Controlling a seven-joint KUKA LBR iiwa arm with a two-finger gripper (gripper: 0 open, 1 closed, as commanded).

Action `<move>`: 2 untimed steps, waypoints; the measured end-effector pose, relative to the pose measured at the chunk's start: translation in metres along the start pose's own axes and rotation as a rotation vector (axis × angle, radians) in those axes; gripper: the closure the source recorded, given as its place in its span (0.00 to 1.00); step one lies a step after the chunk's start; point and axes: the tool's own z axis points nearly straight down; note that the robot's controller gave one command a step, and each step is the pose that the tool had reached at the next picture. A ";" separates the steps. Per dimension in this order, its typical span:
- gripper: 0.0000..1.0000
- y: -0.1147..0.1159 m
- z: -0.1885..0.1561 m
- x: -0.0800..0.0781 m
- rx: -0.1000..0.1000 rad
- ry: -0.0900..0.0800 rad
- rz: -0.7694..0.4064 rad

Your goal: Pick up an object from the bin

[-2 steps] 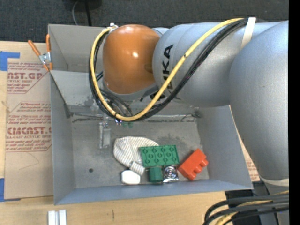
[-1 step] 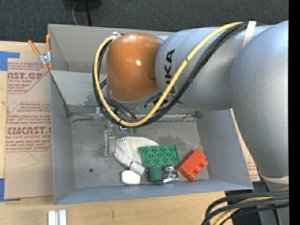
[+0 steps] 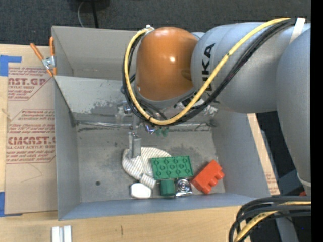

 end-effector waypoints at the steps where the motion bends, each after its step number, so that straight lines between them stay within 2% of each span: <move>1: 0.00 -0.015 0.002 0.003 0.003 0.006 0.003; 2: 0.00 -0.011 0.008 0.003 0.008 0.004 0.022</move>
Offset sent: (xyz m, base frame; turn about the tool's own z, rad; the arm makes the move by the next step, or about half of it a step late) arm -0.0089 0.0543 -0.0313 0.0198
